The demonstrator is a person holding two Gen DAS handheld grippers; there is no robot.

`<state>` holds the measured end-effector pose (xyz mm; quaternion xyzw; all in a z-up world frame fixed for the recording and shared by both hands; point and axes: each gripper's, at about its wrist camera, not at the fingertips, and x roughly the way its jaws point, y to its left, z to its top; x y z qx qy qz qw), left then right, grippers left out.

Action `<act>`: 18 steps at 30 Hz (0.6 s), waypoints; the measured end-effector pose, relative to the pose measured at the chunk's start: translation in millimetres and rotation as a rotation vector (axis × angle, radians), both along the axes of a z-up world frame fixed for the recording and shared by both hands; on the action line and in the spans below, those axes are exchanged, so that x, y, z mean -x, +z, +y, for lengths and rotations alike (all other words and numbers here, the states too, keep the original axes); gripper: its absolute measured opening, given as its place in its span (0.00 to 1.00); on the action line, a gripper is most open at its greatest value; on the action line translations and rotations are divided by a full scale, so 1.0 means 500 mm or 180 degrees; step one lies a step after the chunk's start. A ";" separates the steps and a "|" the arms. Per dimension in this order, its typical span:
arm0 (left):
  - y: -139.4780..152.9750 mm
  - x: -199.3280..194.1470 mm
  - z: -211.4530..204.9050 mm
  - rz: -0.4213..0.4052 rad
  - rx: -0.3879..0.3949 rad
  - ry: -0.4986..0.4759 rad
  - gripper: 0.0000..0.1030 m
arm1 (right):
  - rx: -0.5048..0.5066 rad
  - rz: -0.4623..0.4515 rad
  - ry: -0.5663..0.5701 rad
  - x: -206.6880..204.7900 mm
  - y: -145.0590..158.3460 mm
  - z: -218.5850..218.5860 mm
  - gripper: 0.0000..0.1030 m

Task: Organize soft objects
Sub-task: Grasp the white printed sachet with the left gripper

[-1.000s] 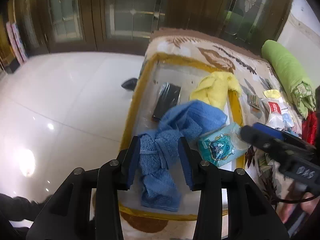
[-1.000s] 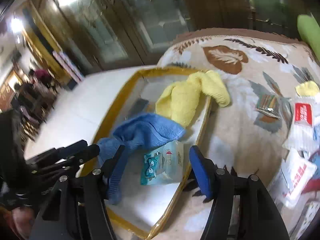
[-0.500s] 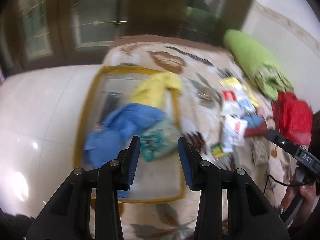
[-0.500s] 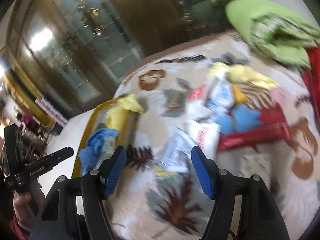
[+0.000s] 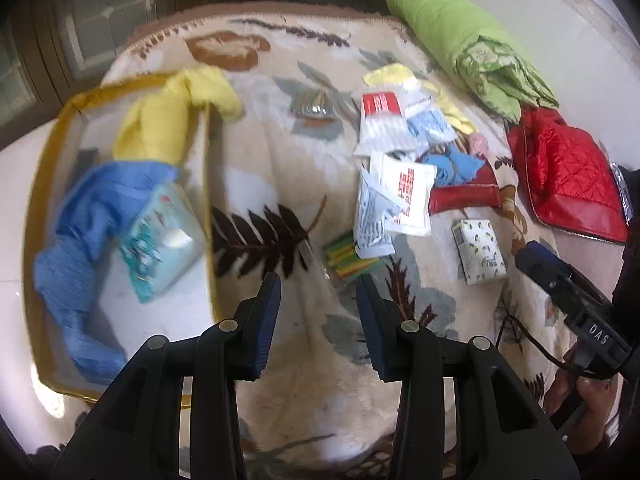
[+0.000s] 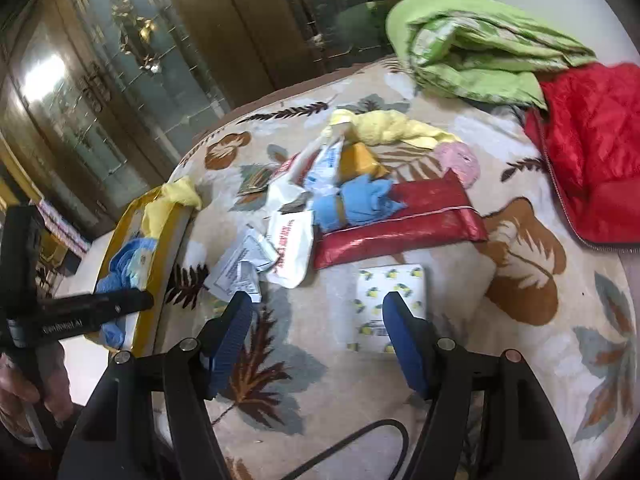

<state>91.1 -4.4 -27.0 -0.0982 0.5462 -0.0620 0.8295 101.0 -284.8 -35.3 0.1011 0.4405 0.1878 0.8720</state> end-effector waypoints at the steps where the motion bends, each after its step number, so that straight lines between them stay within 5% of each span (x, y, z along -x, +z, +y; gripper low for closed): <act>1: -0.005 0.000 -0.001 0.0011 0.0018 0.0006 0.38 | -0.0016 0.0007 -0.0023 -0.001 -0.002 -0.006 0.66; 5: -0.017 -0.002 -0.011 -0.0008 0.0171 -0.0083 0.38 | 0.0170 0.0011 -0.0074 -0.003 -0.014 -0.015 0.66; 11: -0.006 0.014 -0.019 -0.0683 0.0519 -0.0480 0.40 | 0.0436 0.0099 -0.0109 -0.013 -0.042 -0.003 0.66; 12: -0.006 0.005 -0.024 -0.0655 0.0433 -0.0507 0.52 | 0.0483 0.0127 -0.0107 -0.018 -0.048 0.002 0.66; 18: -0.024 -0.086 -0.055 -0.0280 0.0383 -0.0481 0.64 | 0.0721 0.0198 -0.0137 -0.039 -0.067 0.033 0.66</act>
